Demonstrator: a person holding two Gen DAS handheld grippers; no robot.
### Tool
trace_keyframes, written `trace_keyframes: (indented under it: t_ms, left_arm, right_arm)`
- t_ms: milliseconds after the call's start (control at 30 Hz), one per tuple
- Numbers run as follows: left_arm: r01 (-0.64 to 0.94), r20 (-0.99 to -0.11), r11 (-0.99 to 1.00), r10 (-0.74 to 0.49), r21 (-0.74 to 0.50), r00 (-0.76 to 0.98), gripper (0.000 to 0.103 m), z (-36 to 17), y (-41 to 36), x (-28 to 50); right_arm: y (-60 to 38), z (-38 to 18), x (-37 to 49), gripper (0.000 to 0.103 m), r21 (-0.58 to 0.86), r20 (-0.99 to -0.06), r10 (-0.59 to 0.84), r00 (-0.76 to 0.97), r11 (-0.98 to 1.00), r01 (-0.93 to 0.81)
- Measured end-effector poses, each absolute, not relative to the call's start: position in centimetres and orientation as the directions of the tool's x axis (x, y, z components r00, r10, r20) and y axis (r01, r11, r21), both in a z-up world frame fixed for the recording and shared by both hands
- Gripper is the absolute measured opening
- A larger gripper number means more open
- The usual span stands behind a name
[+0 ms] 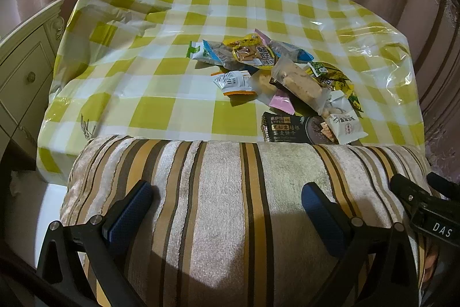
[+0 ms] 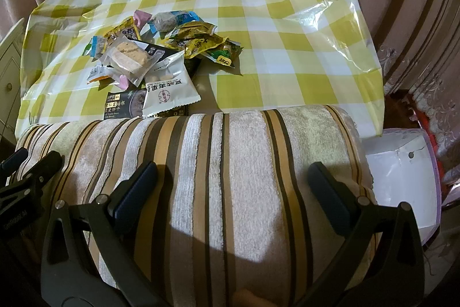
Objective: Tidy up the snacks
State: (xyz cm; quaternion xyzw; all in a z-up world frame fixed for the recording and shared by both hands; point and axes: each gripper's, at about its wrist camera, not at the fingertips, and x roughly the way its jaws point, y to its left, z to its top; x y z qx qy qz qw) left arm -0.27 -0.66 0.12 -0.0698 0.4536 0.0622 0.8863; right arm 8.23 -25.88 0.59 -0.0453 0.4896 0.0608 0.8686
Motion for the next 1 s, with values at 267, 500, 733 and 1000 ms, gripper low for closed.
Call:
trace_keyframes:
  t_ms: [267, 500, 733, 1000]
  left_arm:
    - [-0.174, -0.813, 0.982, 0.047, -0.068, 0.581, 0.103, -0.01, -0.73, -0.37]
    - [-0.175, -0.813, 0.982, 0.047, -0.068, 0.581, 0.103, -0.06, -0.83, -0.32]
    - [-0.175, -0.812, 0.982, 0.044, -0.073, 0.582, 0.103, -0.16, -0.98, -0.3]
    - [-0.176, -0.812, 0.981, 0.036, -0.083, 0.582, 0.103, -0.2, -0.93, -0.28]
  right_arm:
    - [-26.02, 0.53, 8.32, 0.103, -0.014, -0.856, 0.066, 0.512, 0.989, -0.15]
    - [-26.0, 0.46, 8.3, 0.103, -0.012, -0.855, 0.067, 0.514, 0.989, -0.149]
    - [-25.89, 0.43, 8.3, 0.103, -0.013, -0.856, 0.066, 0.513, 0.989, -0.149]
    - [-25.95, 0.39, 8.39, 0.103, -0.014, -0.856, 0.064, 0.513, 0.989, -0.147]
